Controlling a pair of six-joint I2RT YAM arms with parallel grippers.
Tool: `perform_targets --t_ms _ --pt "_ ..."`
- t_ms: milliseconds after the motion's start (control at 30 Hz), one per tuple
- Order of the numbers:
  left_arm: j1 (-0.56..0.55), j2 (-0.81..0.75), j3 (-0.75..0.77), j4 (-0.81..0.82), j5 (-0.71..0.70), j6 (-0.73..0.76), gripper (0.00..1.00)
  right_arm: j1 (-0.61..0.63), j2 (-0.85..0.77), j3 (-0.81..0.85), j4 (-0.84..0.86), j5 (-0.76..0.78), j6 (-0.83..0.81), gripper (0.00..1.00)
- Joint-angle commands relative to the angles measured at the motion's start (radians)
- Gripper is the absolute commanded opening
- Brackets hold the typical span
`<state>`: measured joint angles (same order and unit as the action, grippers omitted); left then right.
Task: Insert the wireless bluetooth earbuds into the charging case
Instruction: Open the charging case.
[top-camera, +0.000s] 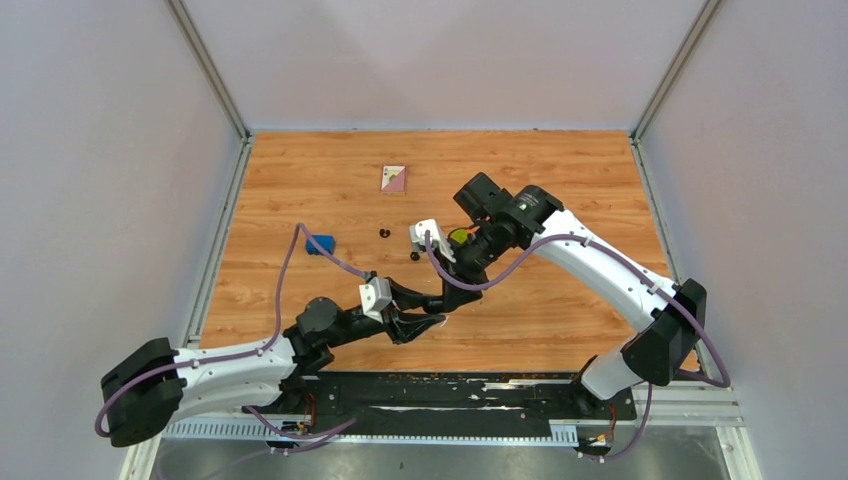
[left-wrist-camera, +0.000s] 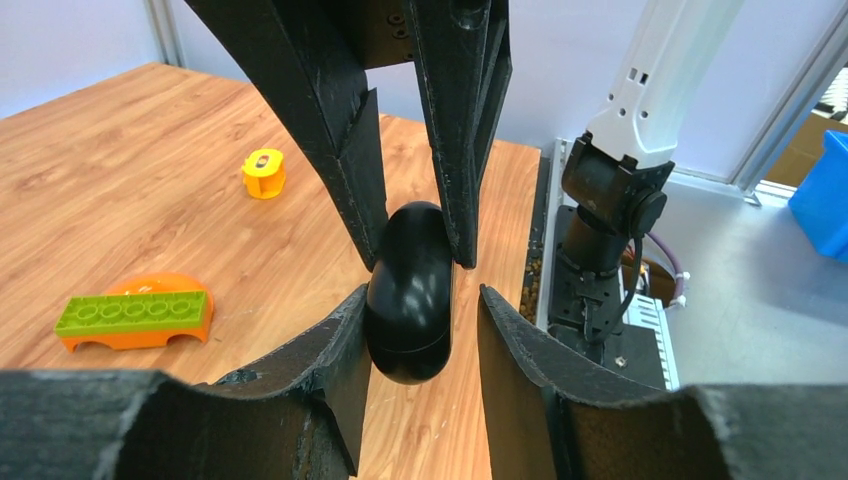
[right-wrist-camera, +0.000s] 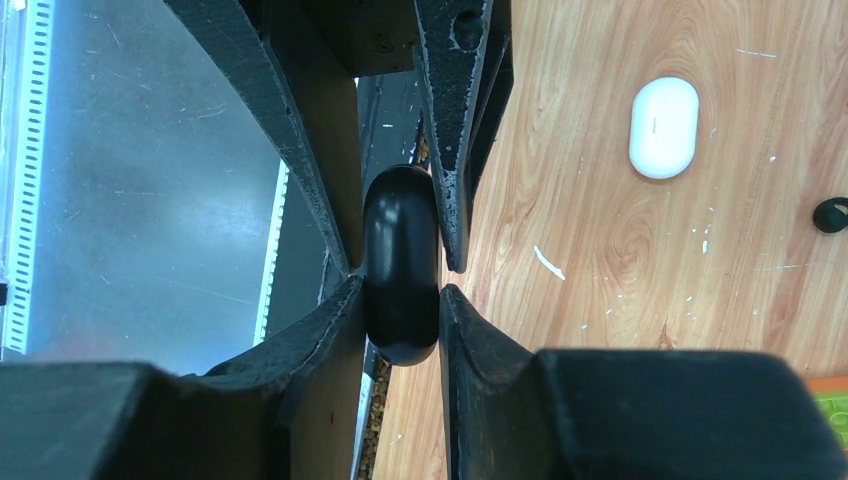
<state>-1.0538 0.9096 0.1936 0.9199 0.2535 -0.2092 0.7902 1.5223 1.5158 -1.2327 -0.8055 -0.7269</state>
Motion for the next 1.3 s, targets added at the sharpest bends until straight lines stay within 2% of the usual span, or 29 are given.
perform_targets --t_ms 0,367,700,800,1067,1167,1267 --pt "-0.003 -0.035 0.022 0.01 -0.01 -0.02 0.49 -0.016 -0.016 0.039 0.012 -0.01 0.004 0.13" --pt "-0.003 -0.019 0.03 -0.002 -0.036 -0.034 0.5 -0.024 -0.035 0.051 -0.006 -0.04 -0.009 0.13" --pt "-0.003 0.038 0.053 0.051 -0.035 -0.058 0.51 -0.025 -0.043 0.042 -0.024 -0.068 -0.037 0.13" --pt "-0.003 0.054 0.051 0.08 -0.027 -0.062 0.49 -0.024 -0.045 0.038 -0.022 -0.055 -0.035 0.13" --pt "-0.002 0.061 0.049 0.108 0.002 -0.058 0.38 -0.026 -0.054 0.016 -0.008 -0.051 -0.032 0.13" --pt "-0.003 0.063 0.04 0.126 0.008 -0.056 0.25 -0.026 -0.054 0.013 -0.006 -0.047 -0.03 0.15" --pt "-0.002 0.075 0.034 0.142 0.028 -0.041 0.09 -0.026 -0.055 0.006 0.005 -0.041 -0.013 0.25"
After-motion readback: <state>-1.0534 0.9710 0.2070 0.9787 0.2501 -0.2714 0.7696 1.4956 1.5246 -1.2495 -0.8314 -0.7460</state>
